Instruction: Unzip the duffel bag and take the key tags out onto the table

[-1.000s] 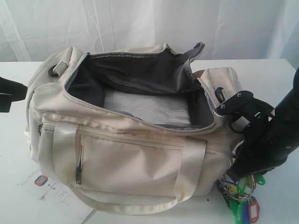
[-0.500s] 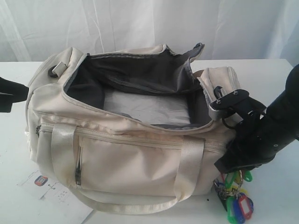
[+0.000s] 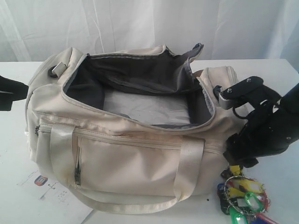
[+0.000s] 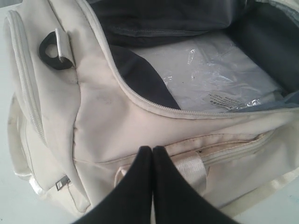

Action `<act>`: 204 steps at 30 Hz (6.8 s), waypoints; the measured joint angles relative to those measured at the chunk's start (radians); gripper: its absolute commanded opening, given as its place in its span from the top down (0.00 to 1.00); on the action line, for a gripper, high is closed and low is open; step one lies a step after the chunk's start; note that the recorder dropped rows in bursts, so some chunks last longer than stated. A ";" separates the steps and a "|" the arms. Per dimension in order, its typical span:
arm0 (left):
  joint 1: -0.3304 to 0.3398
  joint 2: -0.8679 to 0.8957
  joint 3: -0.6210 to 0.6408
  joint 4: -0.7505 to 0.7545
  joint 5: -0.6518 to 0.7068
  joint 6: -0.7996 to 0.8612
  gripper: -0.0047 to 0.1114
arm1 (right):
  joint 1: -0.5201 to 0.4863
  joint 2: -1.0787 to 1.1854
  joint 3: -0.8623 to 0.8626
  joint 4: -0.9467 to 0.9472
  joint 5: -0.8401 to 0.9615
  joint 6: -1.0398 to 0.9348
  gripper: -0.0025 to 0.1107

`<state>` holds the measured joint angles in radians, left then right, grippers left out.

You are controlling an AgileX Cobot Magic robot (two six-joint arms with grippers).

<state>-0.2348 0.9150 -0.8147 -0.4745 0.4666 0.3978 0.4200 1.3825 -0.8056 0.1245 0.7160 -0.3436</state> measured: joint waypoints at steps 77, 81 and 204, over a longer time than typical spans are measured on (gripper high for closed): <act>0.235 -0.819 0.619 0.082 -0.070 0.006 0.96 | 0.000 -0.758 0.042 0.007 0.094 0.186 0.98; 0.235 -0.819 0.619 0.082 -0.074 0.006 0.96 | 0.000 -0.758 0.042 0.009 0.094 0.186 0.98; 0.239 -0.910 0.809 0.474 -0.240 -0.374 0.96 | 0.000 -0.997 0.141 0.009 0.066 0.186 0.98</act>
<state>0.0039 0.0047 -0.0052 0.0000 0.2271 0.0236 0.4200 0.3850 -0.6645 0.1337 0.7816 -0.1574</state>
